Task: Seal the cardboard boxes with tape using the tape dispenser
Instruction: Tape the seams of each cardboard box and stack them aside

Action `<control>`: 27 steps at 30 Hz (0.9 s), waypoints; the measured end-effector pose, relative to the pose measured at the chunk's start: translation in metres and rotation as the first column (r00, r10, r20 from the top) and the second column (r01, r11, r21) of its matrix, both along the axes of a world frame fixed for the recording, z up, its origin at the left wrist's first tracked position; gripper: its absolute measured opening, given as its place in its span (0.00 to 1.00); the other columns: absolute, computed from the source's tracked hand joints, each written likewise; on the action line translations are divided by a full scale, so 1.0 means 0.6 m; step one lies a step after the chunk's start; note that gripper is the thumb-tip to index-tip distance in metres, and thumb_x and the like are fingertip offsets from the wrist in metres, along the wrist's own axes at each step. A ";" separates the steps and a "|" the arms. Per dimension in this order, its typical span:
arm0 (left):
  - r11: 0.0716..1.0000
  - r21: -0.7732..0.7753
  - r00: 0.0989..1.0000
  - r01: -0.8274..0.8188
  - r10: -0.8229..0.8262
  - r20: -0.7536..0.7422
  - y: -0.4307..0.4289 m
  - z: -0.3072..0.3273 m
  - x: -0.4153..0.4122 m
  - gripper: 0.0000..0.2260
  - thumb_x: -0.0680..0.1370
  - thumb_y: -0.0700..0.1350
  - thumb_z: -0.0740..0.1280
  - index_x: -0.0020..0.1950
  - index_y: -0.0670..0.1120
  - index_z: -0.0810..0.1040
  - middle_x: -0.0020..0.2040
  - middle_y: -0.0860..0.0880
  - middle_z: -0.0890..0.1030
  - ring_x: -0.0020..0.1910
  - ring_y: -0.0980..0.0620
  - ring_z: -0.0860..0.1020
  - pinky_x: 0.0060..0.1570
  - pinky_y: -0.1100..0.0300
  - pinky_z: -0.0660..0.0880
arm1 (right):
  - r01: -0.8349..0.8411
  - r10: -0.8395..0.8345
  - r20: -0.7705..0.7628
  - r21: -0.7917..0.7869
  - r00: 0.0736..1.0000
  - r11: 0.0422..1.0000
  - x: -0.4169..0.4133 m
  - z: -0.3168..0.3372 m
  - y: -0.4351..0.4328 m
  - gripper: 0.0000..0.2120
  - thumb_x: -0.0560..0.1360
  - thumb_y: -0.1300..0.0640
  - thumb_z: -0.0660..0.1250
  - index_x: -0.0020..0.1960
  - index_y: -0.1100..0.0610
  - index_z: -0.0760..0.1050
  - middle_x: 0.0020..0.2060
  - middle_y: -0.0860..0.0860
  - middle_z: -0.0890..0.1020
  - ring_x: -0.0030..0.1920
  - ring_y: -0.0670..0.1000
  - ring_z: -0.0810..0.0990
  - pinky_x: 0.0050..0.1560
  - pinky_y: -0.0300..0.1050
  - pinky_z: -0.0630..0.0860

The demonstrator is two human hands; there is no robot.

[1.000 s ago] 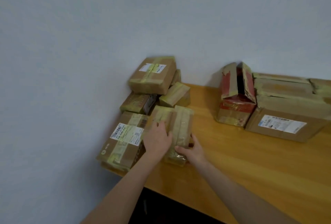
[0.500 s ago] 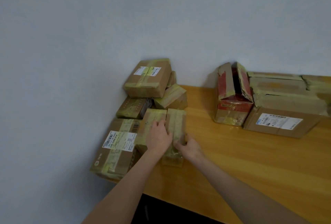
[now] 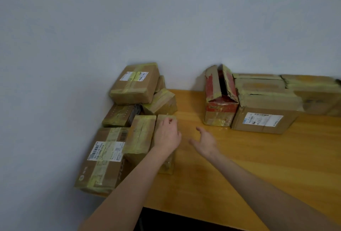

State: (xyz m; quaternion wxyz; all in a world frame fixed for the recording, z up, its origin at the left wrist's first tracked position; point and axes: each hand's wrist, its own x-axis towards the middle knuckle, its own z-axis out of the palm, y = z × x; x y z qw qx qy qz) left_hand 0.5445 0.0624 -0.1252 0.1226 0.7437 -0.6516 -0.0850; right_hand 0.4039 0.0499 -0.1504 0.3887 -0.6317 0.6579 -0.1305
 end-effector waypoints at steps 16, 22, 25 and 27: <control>0.998 0.006 0.895 -0.062 0.058 -0.442 -0.155 0.013 -0.424 0.27 0.79 0.46 0.65 0.76 0.46 0.59 0.72 0.46 0.61 0.63 0.47 0.73 0.56 0.59 0.71 | 0.552 -0.546 0.087 -0.125 0.834 0.824 -0.514 0.044 -0.196 0.45 0.73 0.41 0.69 0.79 0.57 0.49 0.76 0.59 0.54 0.74 0.62 0.59 0.69 0.61 0.65; 0.955 0.078 0.832 -0.285 0.287 -0.475 -0.177 -0.006 -0.514 0.28 0.80 0.46 0.65 0.76 0.43 0.57 0.73 0.44 0.59 0.65 0.47 0.71 0.56 0.62 0.68 | 0.414 -0.410 0.171 0.013 0.896 0.910 -0.596 0.018 -0.267 0.34 0.72 0.42 0.72 0.70 0.59 0.67 0.66 0.57 0.75 0.64 0.59 0.74 0.57 0.53 0.73; 0.926 0.109 0.807 -0.362 0.370 -0.460 -0.180 -0.005 -0.531 0.30 0.79 0.47 0.65 0.77 0.42 0.55 0.75 0.43 0.58 0.67 0.45 0.70 0.56 0.59 0.69 | 0.357 -0.360 0.108 0.041 0.927 0.933 -0.607 0.017 -0.275 0.28 0.73 0.43 0.71 0.65 0.57 0.69 0.58 0.54 0.79 0.53 0.56 0.77 0.45 0.48 0.73; 0.920 0.113 0.801 -0.376 0.384 -0.459 -0.179 -0.003 -0.539 0.31 0.79 0.47 0.65 0.78 0.42 0.54 0.75 0.43 0.57 0.66 0.44 0.69 0.54 0.58 0.68 | 0.339 -0.341 0.088 0.040 0.936 0.940 -0.614 0.010 -0.267 0.26 0.73 0.43 0.71 0.63 0.56 0.69 0.55 0.53 0.80 0.48 0.54 0.77 0.43 0.48 0.74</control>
